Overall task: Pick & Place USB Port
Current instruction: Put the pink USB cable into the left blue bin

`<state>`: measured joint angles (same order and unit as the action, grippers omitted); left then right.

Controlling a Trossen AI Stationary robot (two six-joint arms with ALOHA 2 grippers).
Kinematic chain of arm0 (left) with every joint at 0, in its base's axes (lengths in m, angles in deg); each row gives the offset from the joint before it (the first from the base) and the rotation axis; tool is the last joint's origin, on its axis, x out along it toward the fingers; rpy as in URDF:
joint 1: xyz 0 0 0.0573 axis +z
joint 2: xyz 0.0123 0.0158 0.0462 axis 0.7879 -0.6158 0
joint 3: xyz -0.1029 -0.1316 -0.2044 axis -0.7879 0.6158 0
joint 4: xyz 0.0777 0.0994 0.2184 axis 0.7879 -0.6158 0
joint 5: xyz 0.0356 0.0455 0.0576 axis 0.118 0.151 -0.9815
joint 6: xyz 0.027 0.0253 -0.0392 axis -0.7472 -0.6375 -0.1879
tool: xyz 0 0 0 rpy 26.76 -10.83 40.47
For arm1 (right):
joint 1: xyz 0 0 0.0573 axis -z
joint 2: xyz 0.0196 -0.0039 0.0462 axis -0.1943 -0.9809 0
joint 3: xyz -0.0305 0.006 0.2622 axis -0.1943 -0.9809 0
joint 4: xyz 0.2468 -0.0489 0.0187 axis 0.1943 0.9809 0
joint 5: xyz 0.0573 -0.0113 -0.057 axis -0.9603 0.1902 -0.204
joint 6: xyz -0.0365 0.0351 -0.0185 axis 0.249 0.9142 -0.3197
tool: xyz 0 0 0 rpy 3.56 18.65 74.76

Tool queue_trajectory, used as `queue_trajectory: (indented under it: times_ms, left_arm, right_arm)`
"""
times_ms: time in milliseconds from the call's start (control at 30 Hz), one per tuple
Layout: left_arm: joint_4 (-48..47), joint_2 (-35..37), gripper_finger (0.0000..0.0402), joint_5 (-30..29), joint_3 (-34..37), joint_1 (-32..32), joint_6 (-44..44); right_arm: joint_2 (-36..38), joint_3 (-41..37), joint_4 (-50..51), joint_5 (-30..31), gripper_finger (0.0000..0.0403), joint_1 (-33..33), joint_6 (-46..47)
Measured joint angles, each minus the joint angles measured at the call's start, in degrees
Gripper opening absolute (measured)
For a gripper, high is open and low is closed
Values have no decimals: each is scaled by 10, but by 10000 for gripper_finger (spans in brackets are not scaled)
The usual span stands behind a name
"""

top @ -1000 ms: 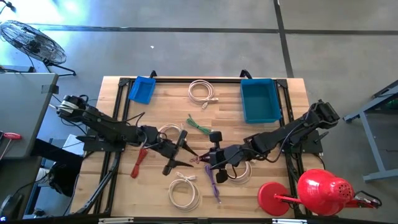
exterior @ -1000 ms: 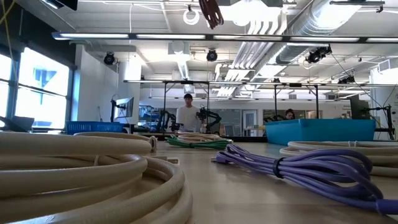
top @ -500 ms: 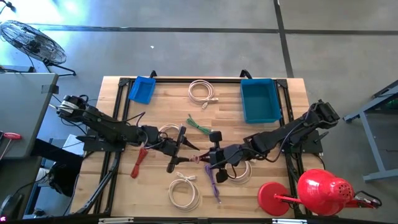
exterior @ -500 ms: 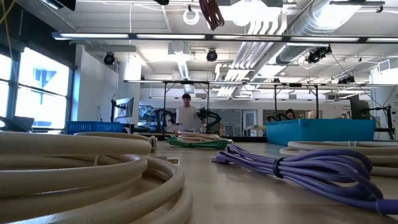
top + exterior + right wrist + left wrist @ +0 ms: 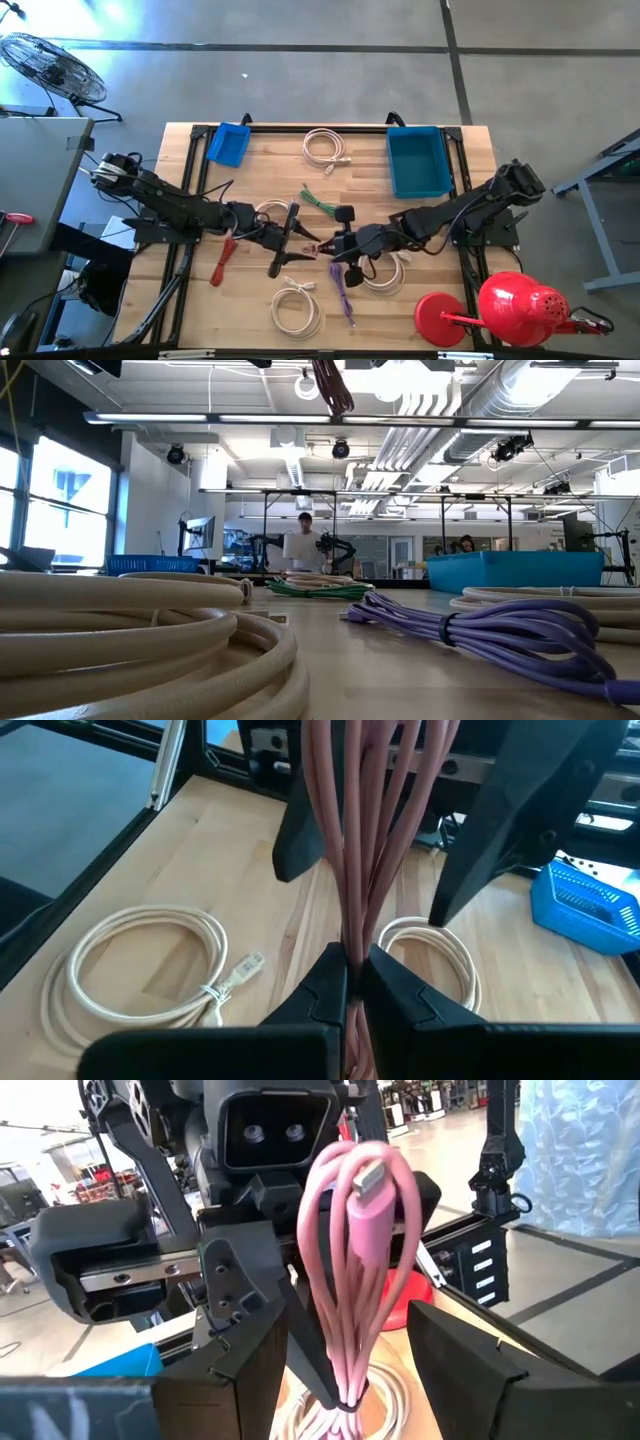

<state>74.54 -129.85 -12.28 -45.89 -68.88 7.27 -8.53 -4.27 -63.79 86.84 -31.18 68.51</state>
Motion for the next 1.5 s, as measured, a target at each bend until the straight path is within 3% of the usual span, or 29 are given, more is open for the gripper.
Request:
queue_trajectory:
  times_ms: [200, 467, 667, 1067, 1267, 1367, 1500]
  left_arm:
    - [-5, 0, 160, -1, 0, 0, -33]
    - [-22, 0, 21, -8, 0, 0, -57]
    - [-34, 1, 23, -23, -1, 0, -65]
    - [-56, 1, 18, -27, 0, 0, -67]
    - [-73, 2, 18, -29, 0, 0, -67]
    - [-107, 15, 18, -67, 0, 0, -78]
    - [-215, 58, 18, -195, 0, 0, -112]
  right_arm:
    - [-13, 0, 0, -14, 11, 13, 6]
    - [-28, 0, 0, -17, 12, 27, 16]
    - [-29, 0, 1, -27, 24, 27, 17]
    - [-29, 0, -2, -27, 127, 22, 55]
    - [-28, 0, 19, -34, 148, 6, 69]
    - [-27, 0, 36, -38, 149, -5, 75]
    - [-27, 0, 43, -39, 150, -16, 81]
